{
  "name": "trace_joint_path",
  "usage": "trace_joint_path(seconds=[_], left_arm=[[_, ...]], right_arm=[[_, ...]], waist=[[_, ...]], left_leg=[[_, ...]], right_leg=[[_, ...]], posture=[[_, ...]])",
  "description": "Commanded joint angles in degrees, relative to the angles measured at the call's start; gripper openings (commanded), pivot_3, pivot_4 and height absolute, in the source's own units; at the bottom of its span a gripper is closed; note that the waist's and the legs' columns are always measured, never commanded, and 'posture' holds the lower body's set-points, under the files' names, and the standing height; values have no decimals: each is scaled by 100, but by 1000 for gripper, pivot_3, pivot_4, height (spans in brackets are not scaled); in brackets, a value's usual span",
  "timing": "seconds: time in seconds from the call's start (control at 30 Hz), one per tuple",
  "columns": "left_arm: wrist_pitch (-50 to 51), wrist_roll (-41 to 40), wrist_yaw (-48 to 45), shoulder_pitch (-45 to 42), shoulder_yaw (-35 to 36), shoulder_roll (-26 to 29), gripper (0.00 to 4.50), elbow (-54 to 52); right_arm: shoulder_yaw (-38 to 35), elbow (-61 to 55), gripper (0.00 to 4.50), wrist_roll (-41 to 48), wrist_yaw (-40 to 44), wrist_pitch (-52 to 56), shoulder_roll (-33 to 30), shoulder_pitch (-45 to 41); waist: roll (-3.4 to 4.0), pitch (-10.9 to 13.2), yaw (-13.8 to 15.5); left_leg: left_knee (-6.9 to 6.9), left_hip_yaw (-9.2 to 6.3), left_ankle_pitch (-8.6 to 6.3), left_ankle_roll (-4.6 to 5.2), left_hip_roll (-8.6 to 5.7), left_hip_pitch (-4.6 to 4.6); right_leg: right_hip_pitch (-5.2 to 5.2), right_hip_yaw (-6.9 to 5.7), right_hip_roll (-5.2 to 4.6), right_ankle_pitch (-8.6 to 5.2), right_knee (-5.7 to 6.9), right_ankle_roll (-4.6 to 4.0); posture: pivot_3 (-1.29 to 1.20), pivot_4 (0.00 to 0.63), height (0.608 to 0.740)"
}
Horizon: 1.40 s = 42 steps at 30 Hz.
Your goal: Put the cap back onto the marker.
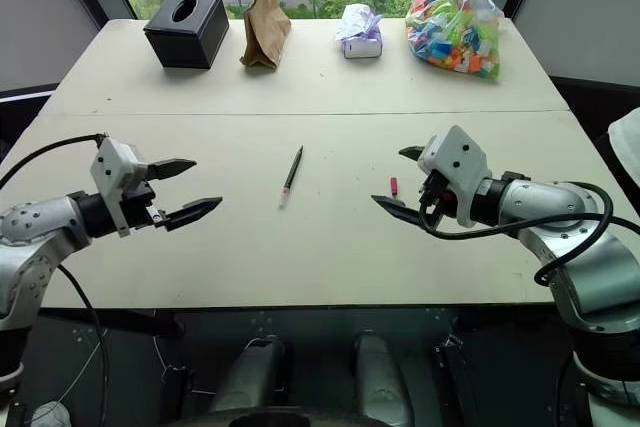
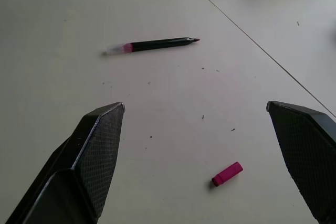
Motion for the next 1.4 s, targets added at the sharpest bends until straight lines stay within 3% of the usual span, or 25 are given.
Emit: trace_joint_path(seconds=[0.03,0.27,0.5,0.87,1.4], left_arm=[[18,-37,63,-44,13,-10,4483,-260],[317,-131,495,-201,-100,-344,4483,-432],[849,648,2288,-795,-815,-1603,4483,-406],[1544,1566,3968,-1260,-1387,-3015,4483,127],[1054,2040,4042,-1119,-1871,-3680,4483,694]], right_arm=[[-90,-98,4500,14,-24,-107,-52,-129],[-27,-68,4500,-4,-49,-132,-5,-200],[61,-133,4500,-48,-214,-141,121,-215],[69,-403,4500,-133,-517,-131,247,22],[-116,-959,4500,2,-908,153,230,410]], waist=[[0,0,-2],[0,0,-1],[-5,0,12],[-5,0,19],[-6,0,19]], left_leg=[[0,0,0,0,0,0],[0,0,0,0,0,0],[6,-3,0,0,-13,-1],[8,-8,0,0,-30,-1],[9,-9,0,0,-34,-1]], right_leg=[[0,0,0,0,0,0],[0,0,1,0,0,0],[5,0,-1,11,2,19],[4,0,0,13,6,23],[5,0,-3,12,6,22]], posture=[[0,150,740],[0,150,740],[0,150,740],[0,150,740],[0,150,740]])
